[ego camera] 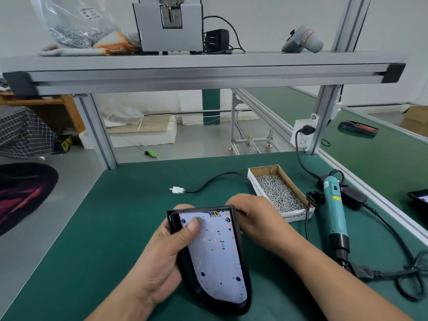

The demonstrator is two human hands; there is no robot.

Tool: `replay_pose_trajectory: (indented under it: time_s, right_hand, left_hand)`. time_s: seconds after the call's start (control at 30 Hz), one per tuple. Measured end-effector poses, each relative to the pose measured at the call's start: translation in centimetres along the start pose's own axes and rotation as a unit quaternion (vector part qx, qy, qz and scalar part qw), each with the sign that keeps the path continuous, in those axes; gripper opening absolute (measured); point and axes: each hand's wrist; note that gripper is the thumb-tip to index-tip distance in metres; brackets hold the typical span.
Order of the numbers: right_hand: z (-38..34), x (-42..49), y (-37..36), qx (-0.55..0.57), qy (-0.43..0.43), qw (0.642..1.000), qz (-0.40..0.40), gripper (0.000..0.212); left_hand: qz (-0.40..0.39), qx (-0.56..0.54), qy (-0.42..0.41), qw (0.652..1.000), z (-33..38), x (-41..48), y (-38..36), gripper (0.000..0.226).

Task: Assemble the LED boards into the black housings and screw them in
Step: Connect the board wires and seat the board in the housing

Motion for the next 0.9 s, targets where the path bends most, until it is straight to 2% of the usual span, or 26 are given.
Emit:
replay_pose_trajectory:
  time_s: [0.07,0.2,0.33,0.43,0.47,0.57,0.7,0.8,0.9]
  right_hand:
    - [0.0,0.0,0.2,0.001,-0.002,1.000,-0.001,0.020]
    - [-0.2,-0.1,0.5,-0.001,-0.006,1.000,-0.009,0.029]
    - [-0.4,-0.3,0.3,0.003,-0.017,0.999,-0.032,0.020]
    - [-0.1,-0.3,-0.1,0.000,-0.029,0.998,-0.049,0.019]
    - [0.1,-0.2,-0.2,-0.005,-0.031,0.998,-0.048,0.016]
    - [0.4,-0.1,-0.6,-0.036,-0.020,0.999,-0.033,0.011]
    - [0.4,-0.2,-0.4,-0.043,-0.009,0.998,-0.046,0.011]
    - [0.3,-0.3,-0.1,-0.034,-0.002,0.998,-0.045,0.012]
    - [0.2,-0.2,-0.5,-0.040,0.000,0.998,-0.044,0.010]
  left_hand:
    - [0.007,0.011,0.000,1.000,0.0,0.0,0.1,0.082]
    - [-0.002,0.021,0.006,1.000,0.1,0.0,0.3,0.065]
    - [-0.009,0.027,0.008,1.000,0.2,-0.1,0.4,0.068]
    - [0.005,0.010,-0.011,1.000,0.2,0.0,0.4,0.083]
    - [0.012,0.007,-0.022,1.000,0.1,0.2,0.3,0.083]
    - [0.014,0.001,-0.041,0.999,0.3,0.4,-0.1,0.062]
    - [0.024,0.013,-0.009,1.000,0.2,0.1,-0.1,0.084]
    - [0.004,-0.010,-0.004,1.000,0.3,0.0,-0.2,0.070]
    - [-0.004,-0.032,-0.022,0.999,0.4,0.1,-0.4,0.074]
Point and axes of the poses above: each hand's wrist, its own x-axis towards the middle knuckle, its own y-axis out of the back of the hand, z = x × y, and after that the axes turned 6 degrees about -z, right-handed
